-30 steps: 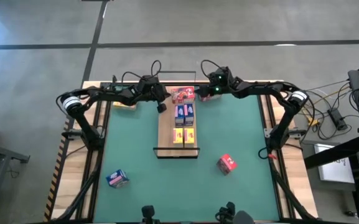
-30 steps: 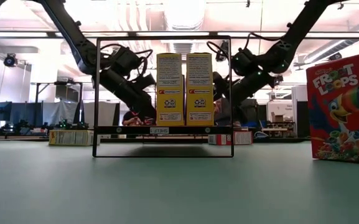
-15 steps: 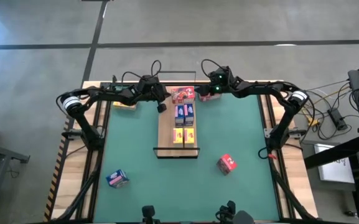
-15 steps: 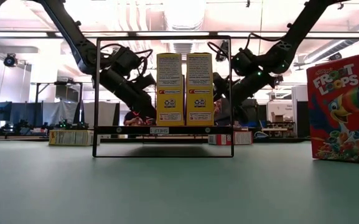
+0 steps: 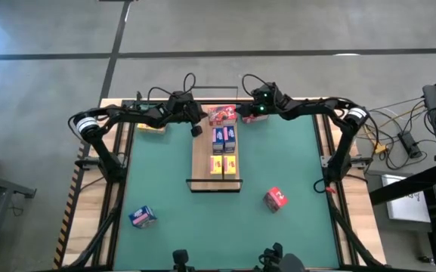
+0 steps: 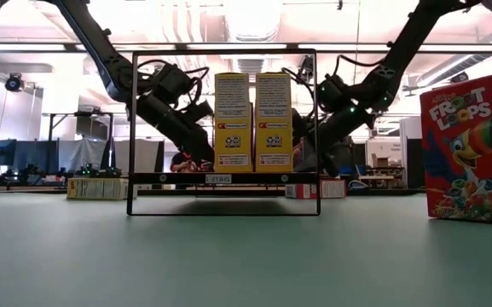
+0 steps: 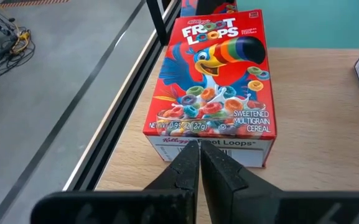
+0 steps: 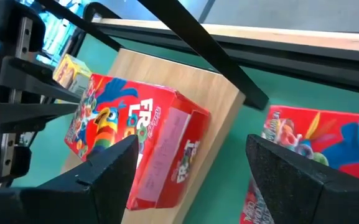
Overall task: Stack cereal on shelf
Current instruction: Put the top red cereal box on the shelf
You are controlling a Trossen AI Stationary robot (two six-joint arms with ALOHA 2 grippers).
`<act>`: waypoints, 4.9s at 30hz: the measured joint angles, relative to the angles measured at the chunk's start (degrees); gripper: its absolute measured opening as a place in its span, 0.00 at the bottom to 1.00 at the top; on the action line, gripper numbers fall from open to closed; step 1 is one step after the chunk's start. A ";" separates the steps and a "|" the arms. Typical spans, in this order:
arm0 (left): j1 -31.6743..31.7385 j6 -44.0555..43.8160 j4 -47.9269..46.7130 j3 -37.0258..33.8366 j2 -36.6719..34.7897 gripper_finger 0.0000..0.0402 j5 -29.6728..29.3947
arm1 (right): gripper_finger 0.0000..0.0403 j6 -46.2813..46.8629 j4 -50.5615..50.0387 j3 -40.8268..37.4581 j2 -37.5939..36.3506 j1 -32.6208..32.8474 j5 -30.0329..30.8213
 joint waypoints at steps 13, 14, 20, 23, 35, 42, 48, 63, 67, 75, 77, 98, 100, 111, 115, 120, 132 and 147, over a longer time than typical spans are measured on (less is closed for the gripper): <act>0.00 0.02 1.52 0.00 0.00 0.00 1.33 | 0.71 0.58 0.55 3.66 4.16 0.11 -3.12; -0.01 0.02 1.52 0.00 0.00 0.00 1.41 | 0.71 0.71 0.73 3.91 4.50 0.11 -3.86; 0.00 0.02 1.48 -0.09 0.00 0.00 1.42 | 0.71 1.43 0.84 4.99 5.05 0.70 -7.80; 0.00 0.02 1.44 -0.11 0.00 0.00 1.40 | 0.71 1.81 0.42 5.47 5.05 0.86 -9.38; 0.02 0.00 1.32 -0.20 0.00 0.00 1.38 | 0.66 1.29 3.52 5.53 4.94 1.01 -9.73; 0.02 -0.02 0.80 -0.20 0.00 0.00 1.40 | 0.63 0.59 3.96 5.67 4.83 0.72 -9.84; 0.02 -0.24 0.68 -0.20 0.00 0.00 1.42 | 0.58 0.96 4.09 6.34 4.72 0.44 -9.90; 0.02 -1.31 -0.01 -0.19 0.04 0.00 1.41 | 0.47 0.35 4.92 6.75 0.19 0.67 -11.26; 0.02 -1.35 -0.97 -0.04 -0.03 0.00 0.28 | 0.47 0.35 5.58 6.73 -0.41 1.07 -11.37; 0.04 -1.66 -7.28 0.45 -0.83 0.00 -3.17 | 0.47 -0.70 5.21 9.93 -0.26 3.51 -10.50; 0.04 -1.70 -9.83 0.80 -1.26 0.00 -3.17 | 0.47 -1.57 4.38 11.16 -0.26 3.95 -9.37; 0.11 0.11 -11.36 1.49 -7.59 0.00 -1.09 | 0.51 -12.03 -27.01 18.49 -1.22 0.26 -8.63; 0.11 0.11 -10.02 1.48 -6.49 0.00 0.92 | 0.55 -12.83 -29.25 17.81 -1.22 -1.26 -8.69; 0.44 -0.19 -7.90 1.38 -0.68 0.00 1.43 | 0.77 -10.94 -22.34 9.55 -1.22 -4.50 -9.16; 0.46 -0.98 -4.46 1.40 0.90 0.00 1.60 | 0.78 -9.26 -17.90 7.58 -1.22 -4.50 -10.39; 0.44 -1.86 -1.15 1.40 2.74 0.00 1.89 | 0.76 -9.11 -16.63 7.34 -1.22 -4.50 -10.45; 0.44 -3.87 3.92 1.42 4.94 0.00 3.08 | 0.75 -7.27 -16.62 7.34 -1.20 -4.50 -11.88; 0.48 -4.56 4.44 1.42 4.42 0.00 3.34 | 0.71 -2.67 -17.73 8.76 -1.76 -3.32 -11.53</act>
